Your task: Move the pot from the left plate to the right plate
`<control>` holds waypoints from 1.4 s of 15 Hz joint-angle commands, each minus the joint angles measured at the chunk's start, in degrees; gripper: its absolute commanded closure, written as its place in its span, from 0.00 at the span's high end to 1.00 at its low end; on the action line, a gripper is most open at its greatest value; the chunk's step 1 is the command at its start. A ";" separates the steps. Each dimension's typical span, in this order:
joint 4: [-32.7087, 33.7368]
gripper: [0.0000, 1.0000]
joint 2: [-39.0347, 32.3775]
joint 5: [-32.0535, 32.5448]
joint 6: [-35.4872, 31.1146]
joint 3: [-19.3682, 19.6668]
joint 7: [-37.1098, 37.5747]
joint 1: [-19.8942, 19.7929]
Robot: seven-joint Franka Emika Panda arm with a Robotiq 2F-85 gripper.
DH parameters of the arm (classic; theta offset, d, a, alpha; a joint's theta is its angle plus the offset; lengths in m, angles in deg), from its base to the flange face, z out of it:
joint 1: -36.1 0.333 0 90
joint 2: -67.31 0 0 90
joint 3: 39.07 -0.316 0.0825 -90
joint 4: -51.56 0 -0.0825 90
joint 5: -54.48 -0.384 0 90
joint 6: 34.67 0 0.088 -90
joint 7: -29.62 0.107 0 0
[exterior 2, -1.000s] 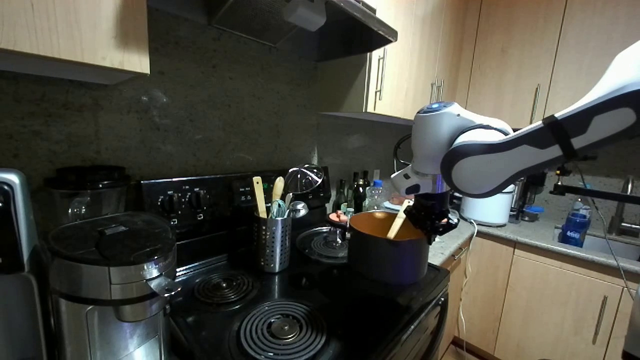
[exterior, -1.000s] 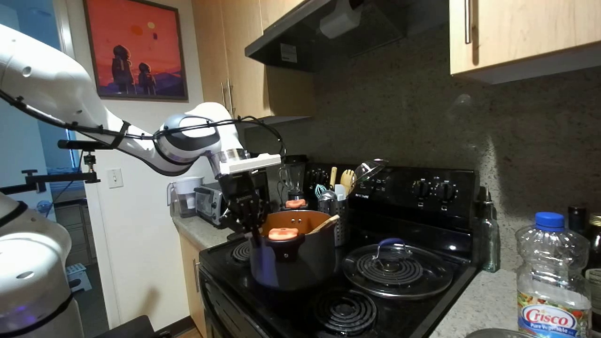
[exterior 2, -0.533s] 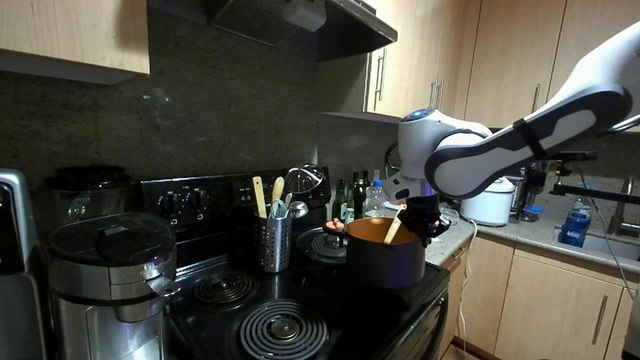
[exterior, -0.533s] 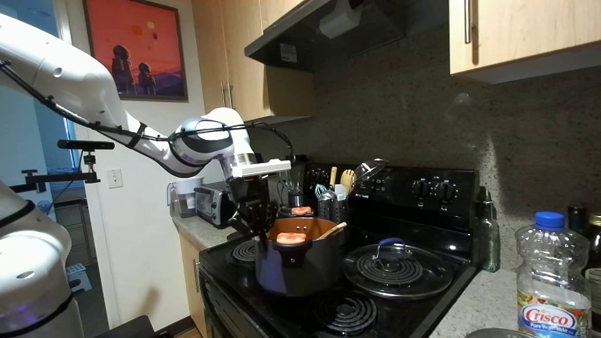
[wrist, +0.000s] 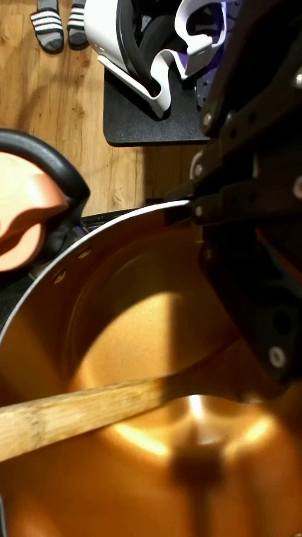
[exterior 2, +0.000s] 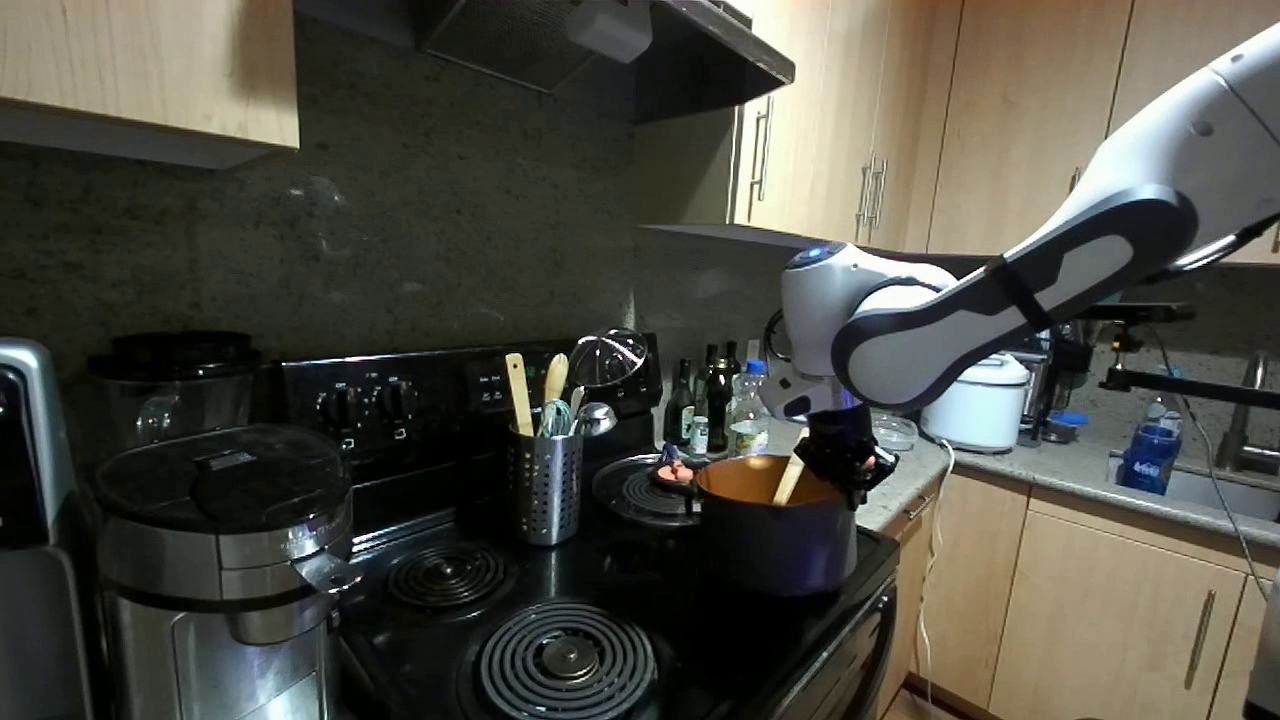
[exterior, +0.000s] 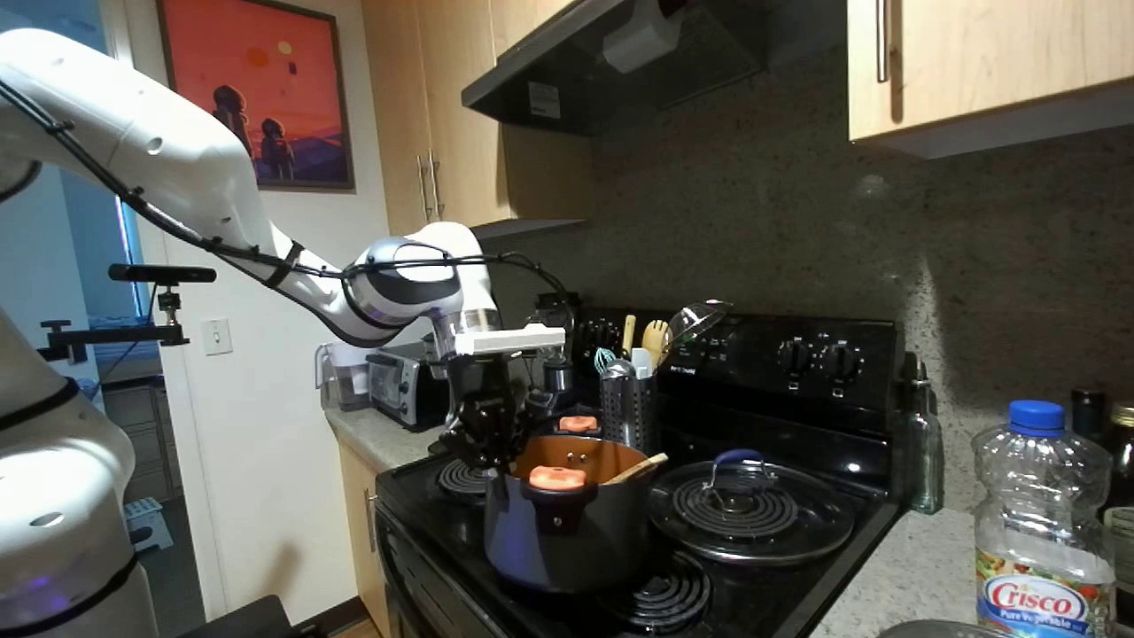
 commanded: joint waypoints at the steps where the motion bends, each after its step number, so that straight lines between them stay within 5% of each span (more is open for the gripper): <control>1: 1.51 0.05 0.68 0.84 0.52 0.69 0.95 -0.99; 21: 3.10 0.05 -2.83 1.12 -2.57 3.47 11.71 -3.73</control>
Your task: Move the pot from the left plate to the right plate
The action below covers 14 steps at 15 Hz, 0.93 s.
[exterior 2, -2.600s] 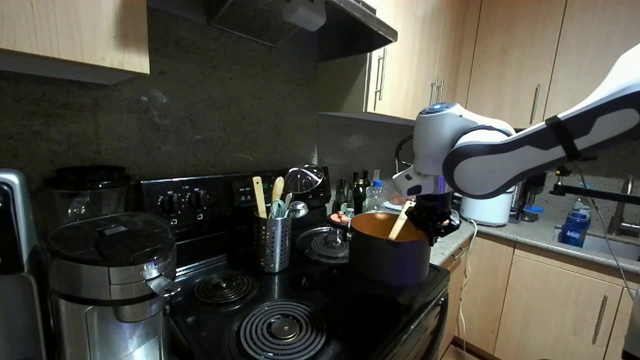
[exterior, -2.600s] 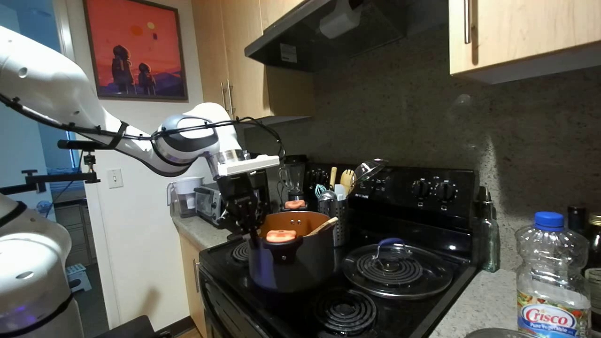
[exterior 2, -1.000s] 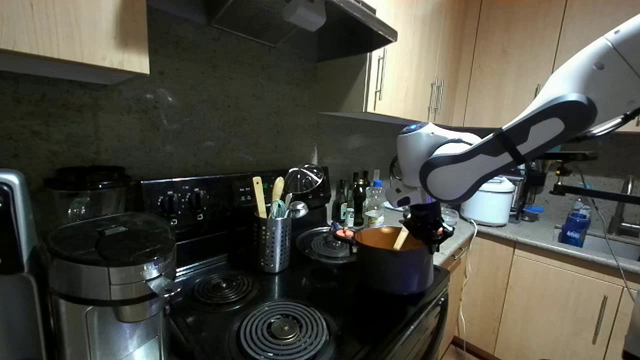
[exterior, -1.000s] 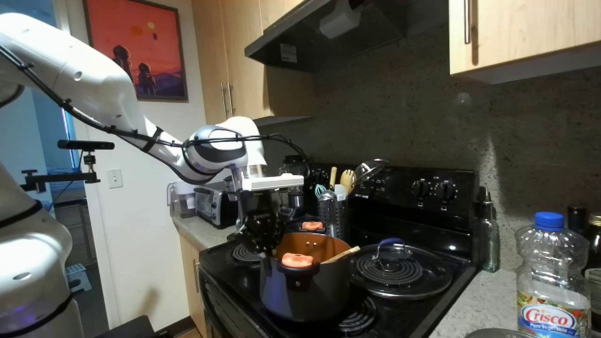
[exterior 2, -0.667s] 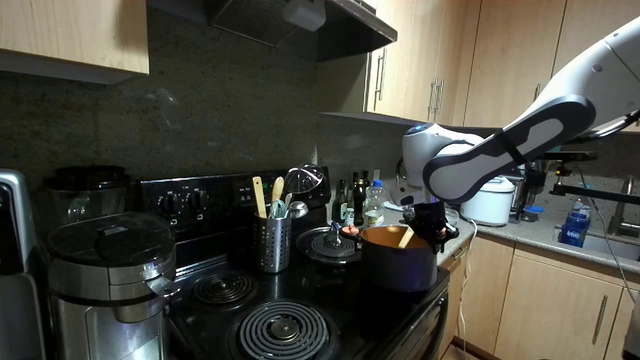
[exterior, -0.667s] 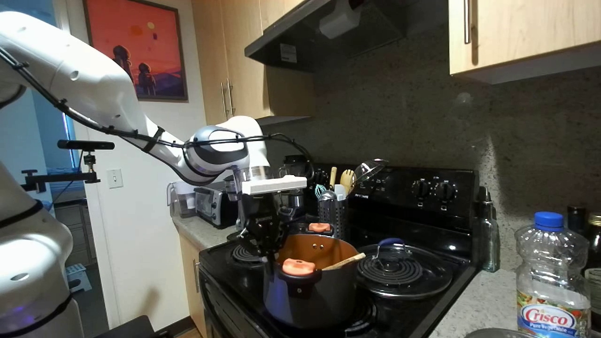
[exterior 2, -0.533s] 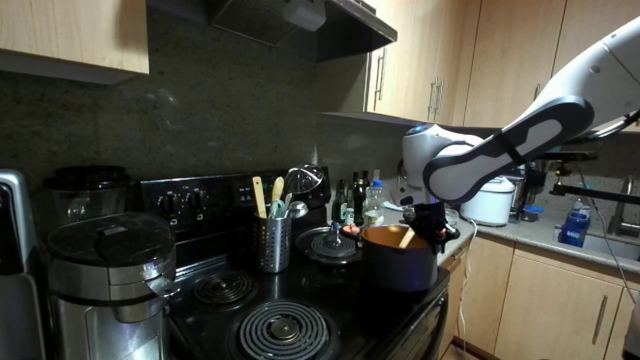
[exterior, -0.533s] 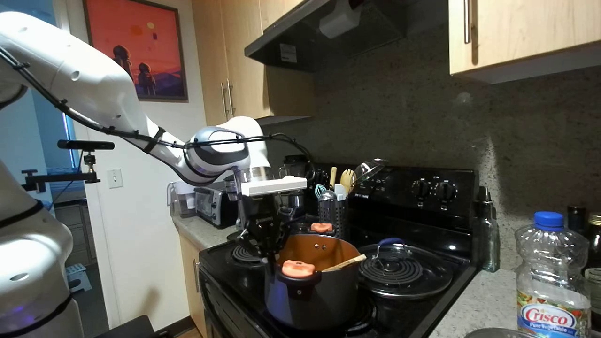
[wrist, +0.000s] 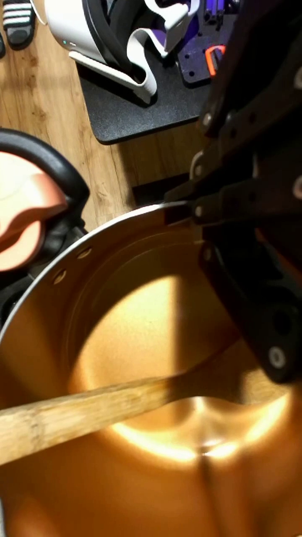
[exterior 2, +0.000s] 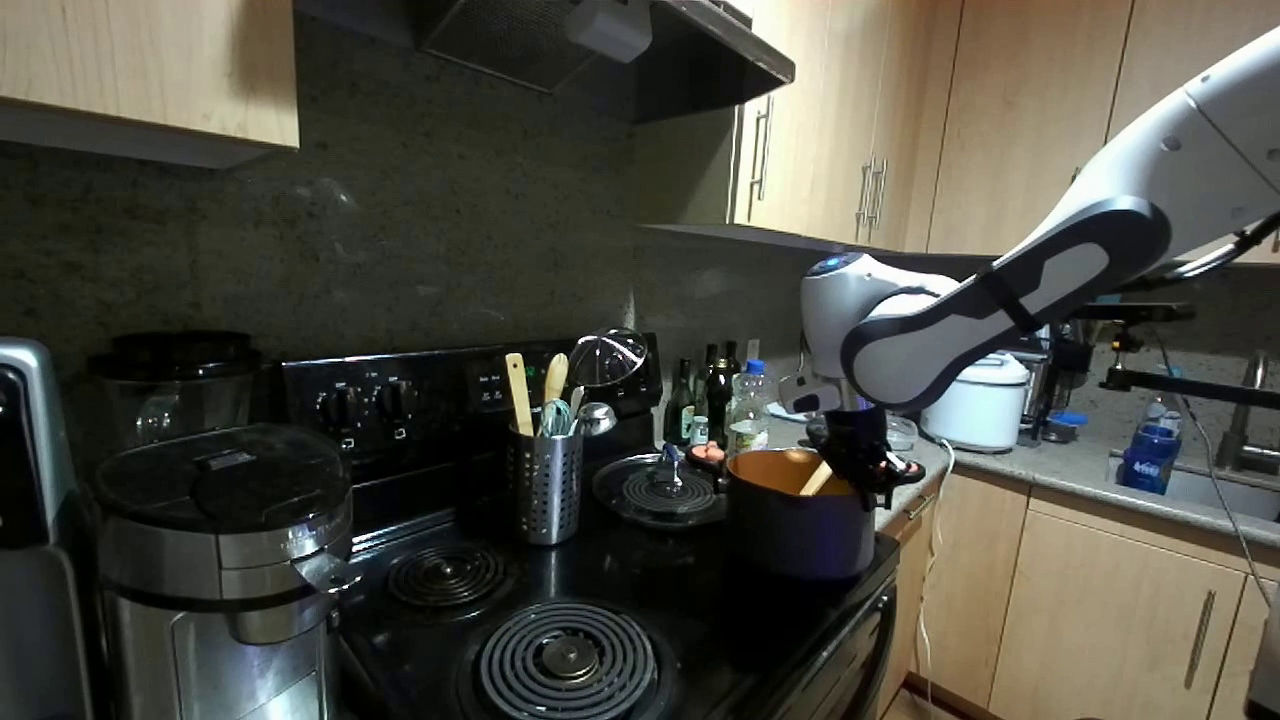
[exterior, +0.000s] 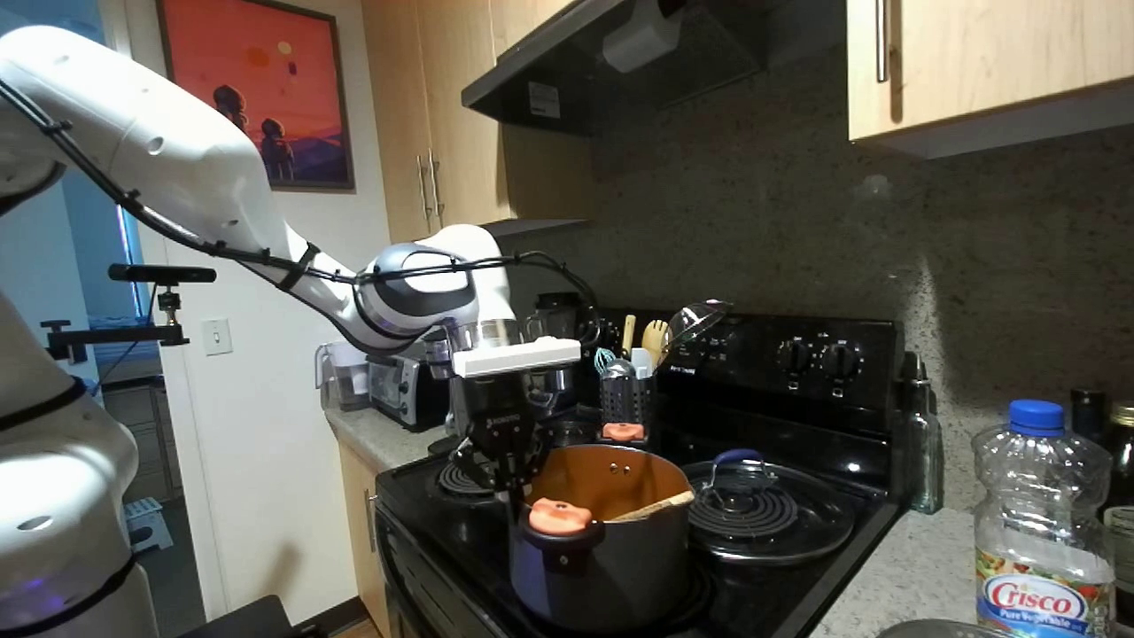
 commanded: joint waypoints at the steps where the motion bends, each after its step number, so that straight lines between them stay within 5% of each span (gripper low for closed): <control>1: 2.47 0.05 -0.48 1.22 -0.23 -0.23 2.95 -1.20; 14: 5.11 0.05 -2.13 1.61 0.30 -0.36 4.48 -2.31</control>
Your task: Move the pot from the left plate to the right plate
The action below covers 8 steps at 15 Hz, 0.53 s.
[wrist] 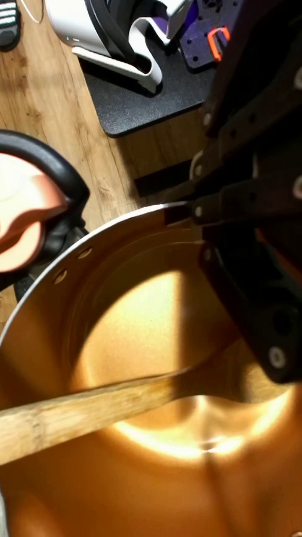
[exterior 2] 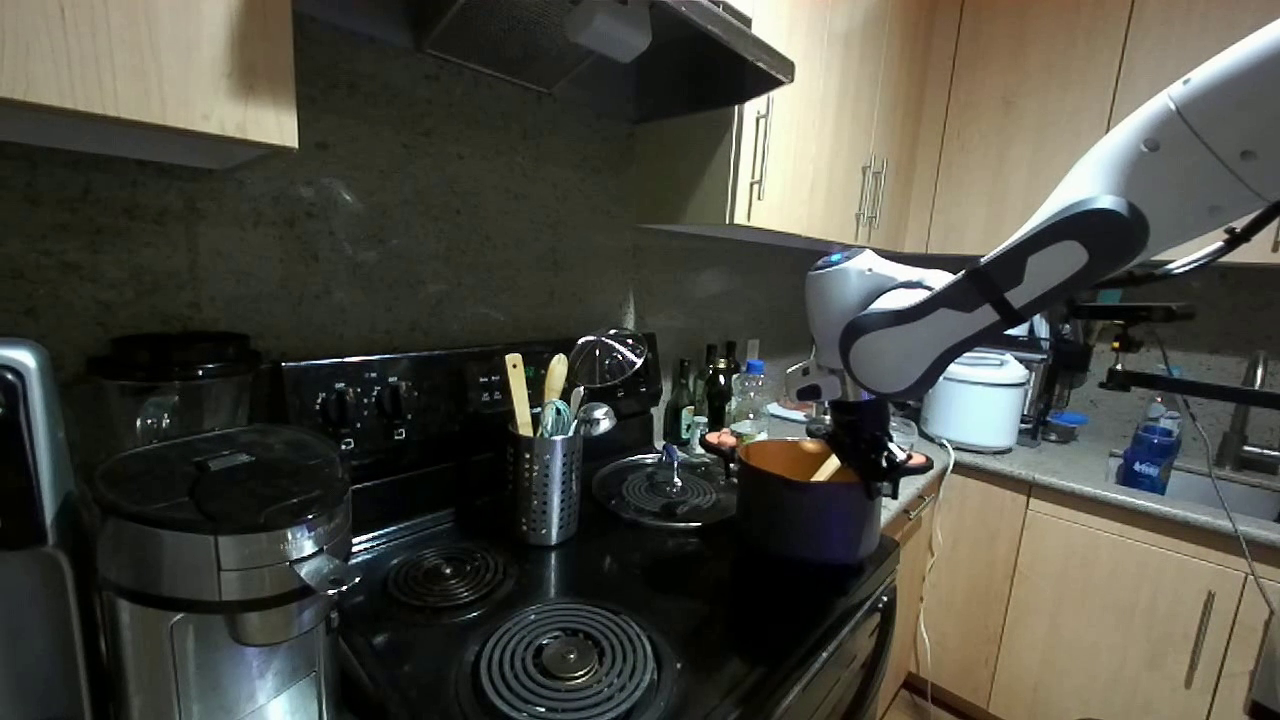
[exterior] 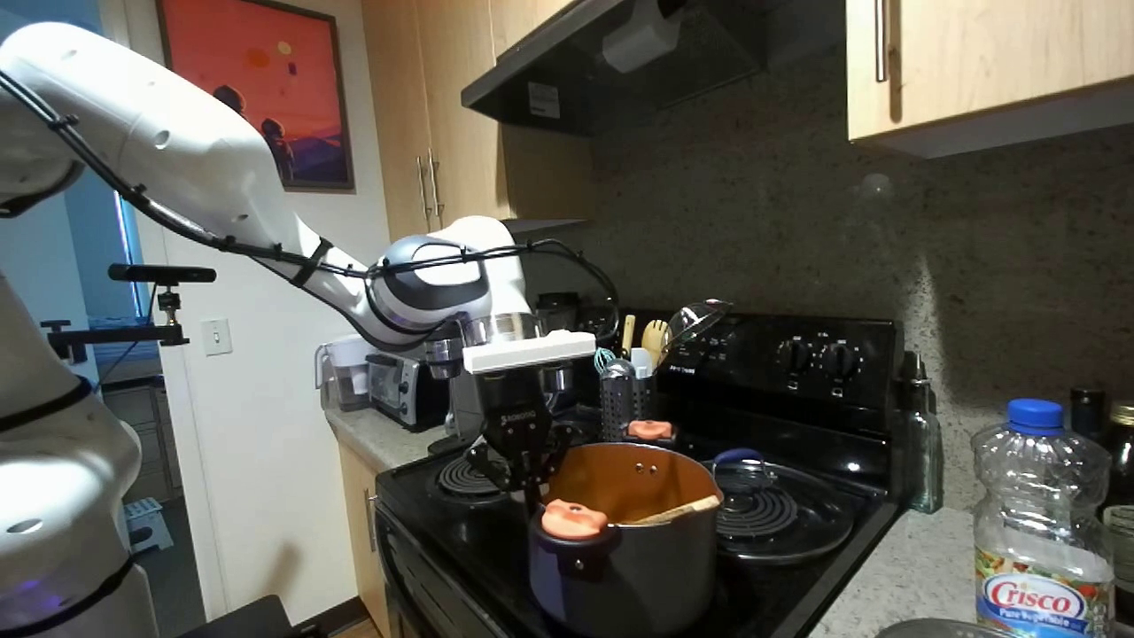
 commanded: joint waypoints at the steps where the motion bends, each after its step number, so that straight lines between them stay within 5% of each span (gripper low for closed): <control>1: 2.22 0.05 -0.51 1.53 0.25 -0.98 2.48 0.18; 8: 4.17 0.04 -3.67 3.43 0.38 -3.60 7.19 1.32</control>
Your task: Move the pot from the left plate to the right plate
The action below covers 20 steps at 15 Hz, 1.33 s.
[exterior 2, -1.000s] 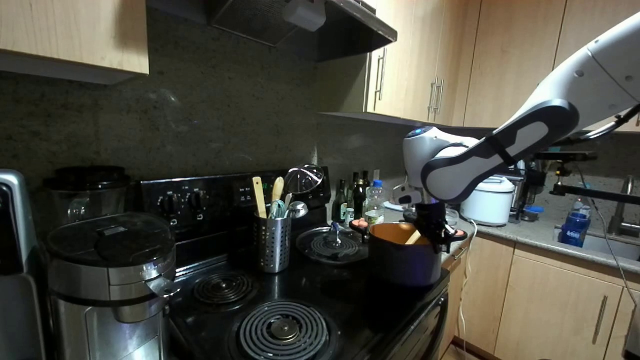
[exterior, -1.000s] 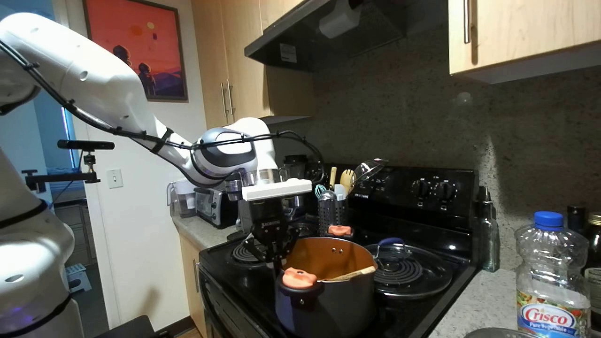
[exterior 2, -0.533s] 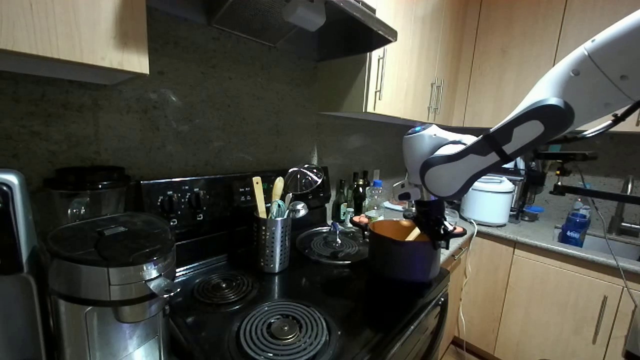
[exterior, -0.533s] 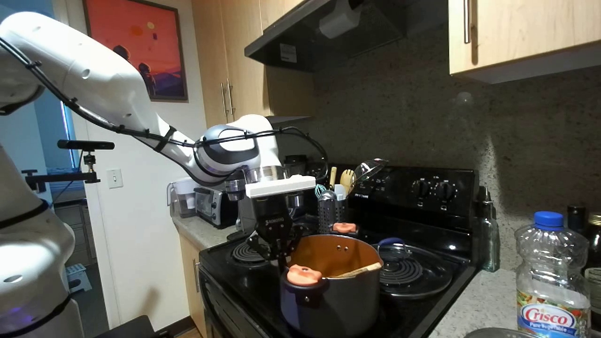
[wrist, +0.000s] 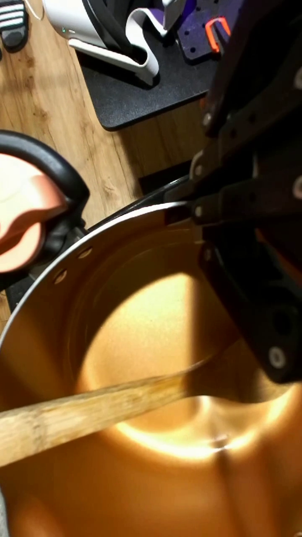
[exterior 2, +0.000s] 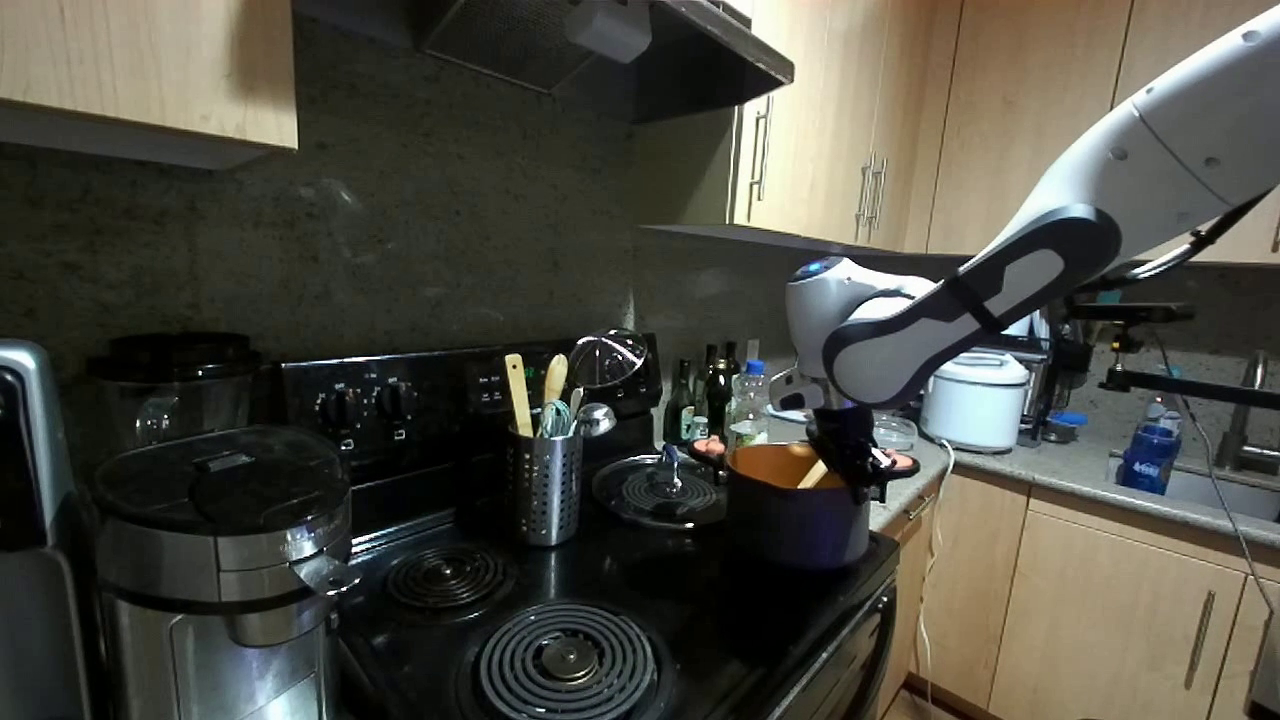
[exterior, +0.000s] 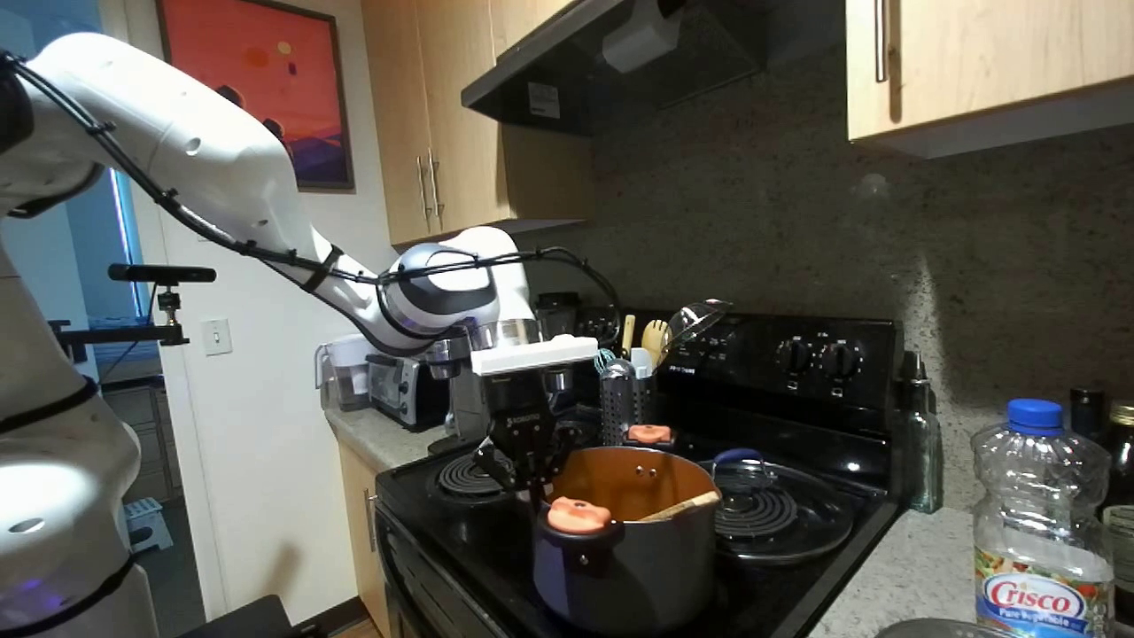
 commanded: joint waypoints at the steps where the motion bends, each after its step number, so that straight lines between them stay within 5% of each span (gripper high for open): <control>1: 3.23 0.04 -1.23 2.99 0.55 -2.04 5.63 1.10; 20: 2.71 0.04 -3.22 2.40 -0.08 -1.49 8.73 1.97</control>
